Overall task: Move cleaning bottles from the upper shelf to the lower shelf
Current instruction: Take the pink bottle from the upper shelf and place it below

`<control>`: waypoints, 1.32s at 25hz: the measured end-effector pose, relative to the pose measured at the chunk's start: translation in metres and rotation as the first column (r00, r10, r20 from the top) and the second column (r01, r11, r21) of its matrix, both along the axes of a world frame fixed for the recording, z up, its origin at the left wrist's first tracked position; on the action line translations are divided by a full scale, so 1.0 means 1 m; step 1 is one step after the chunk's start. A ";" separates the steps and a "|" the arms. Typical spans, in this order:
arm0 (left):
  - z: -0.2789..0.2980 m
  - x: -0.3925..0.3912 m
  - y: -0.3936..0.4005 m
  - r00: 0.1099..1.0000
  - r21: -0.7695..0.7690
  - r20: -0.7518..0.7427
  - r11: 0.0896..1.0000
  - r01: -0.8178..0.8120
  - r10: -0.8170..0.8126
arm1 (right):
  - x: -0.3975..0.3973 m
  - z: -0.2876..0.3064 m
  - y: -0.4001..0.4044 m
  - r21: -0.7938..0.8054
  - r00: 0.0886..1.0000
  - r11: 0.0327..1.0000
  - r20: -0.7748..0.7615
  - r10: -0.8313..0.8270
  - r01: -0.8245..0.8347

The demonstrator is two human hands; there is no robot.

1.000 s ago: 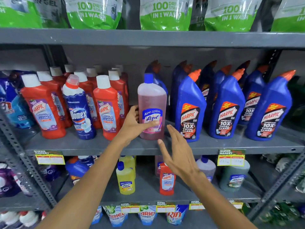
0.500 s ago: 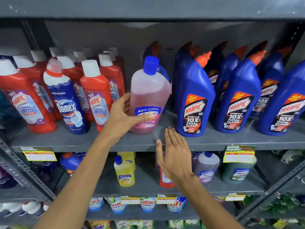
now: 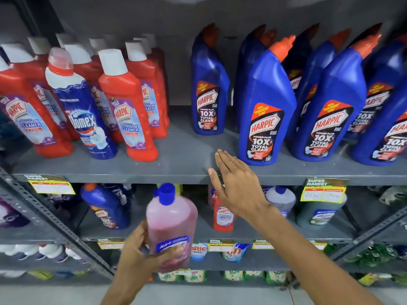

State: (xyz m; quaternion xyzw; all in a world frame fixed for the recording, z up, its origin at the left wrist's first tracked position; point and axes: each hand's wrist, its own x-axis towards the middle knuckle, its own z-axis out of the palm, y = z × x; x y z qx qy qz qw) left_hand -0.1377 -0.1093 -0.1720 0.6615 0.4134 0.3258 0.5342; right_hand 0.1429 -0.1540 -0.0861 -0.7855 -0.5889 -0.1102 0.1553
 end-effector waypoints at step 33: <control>-0.114 0.152 0.051 0.969 0.024 -0.164 0.983 -0.184 0.185 | -0.002 -0.011 0.011 0.127 0.999 0.991 0.012 -0.036 0.034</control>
